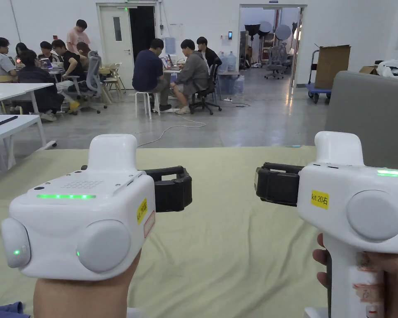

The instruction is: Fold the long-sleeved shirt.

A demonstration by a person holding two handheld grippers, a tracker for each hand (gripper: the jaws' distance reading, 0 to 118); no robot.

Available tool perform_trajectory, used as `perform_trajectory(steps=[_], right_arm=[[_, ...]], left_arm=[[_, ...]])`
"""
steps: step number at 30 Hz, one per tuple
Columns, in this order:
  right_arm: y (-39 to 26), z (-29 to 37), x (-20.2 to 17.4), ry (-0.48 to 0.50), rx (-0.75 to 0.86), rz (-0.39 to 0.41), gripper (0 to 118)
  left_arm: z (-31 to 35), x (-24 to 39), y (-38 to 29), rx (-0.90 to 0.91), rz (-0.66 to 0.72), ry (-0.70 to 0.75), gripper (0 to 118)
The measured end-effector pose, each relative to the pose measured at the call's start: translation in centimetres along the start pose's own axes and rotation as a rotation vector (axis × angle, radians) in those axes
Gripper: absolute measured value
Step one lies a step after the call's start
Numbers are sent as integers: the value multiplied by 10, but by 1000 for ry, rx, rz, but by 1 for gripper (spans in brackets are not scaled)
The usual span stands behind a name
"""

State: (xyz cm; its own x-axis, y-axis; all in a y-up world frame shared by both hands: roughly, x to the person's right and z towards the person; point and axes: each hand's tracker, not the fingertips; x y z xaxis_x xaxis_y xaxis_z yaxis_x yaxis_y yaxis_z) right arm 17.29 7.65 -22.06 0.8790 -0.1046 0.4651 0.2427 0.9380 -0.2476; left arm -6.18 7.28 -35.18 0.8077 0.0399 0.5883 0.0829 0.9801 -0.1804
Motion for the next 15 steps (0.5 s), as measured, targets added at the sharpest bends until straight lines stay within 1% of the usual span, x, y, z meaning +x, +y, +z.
perform_trajectory(steps=[15], right_arm=[[0, 2, 5, -10, -5, -23, 115]], left_arm=[[3, 0, 1, 8, 4, -5, 118]])
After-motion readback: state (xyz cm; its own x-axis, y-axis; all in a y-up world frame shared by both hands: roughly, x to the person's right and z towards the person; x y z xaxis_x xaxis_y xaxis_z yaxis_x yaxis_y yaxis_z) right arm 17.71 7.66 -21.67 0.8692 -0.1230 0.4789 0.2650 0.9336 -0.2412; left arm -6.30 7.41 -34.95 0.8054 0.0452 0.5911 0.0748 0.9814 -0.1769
